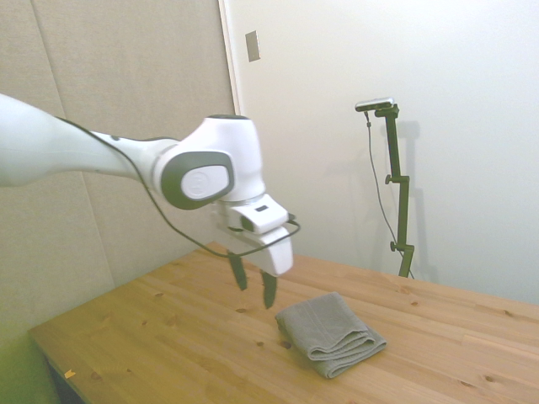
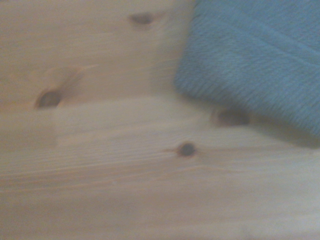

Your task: Fold the towel

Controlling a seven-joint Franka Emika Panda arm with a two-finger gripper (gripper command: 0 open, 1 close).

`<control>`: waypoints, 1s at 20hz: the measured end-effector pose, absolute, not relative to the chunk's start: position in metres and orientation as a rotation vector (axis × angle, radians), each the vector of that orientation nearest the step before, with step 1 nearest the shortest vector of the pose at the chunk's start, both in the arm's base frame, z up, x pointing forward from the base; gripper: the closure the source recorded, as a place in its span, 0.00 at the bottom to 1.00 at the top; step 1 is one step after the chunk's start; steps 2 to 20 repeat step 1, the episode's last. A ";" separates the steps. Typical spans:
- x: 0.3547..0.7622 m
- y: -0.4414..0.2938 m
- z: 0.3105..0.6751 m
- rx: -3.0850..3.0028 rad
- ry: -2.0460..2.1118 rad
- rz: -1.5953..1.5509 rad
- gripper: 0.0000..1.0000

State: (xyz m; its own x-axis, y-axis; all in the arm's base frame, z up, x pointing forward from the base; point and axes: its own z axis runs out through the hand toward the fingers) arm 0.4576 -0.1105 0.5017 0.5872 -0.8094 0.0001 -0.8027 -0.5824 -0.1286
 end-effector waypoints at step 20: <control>0.442 -0.090 0.500 -2.722 1.328 -0.088 0.00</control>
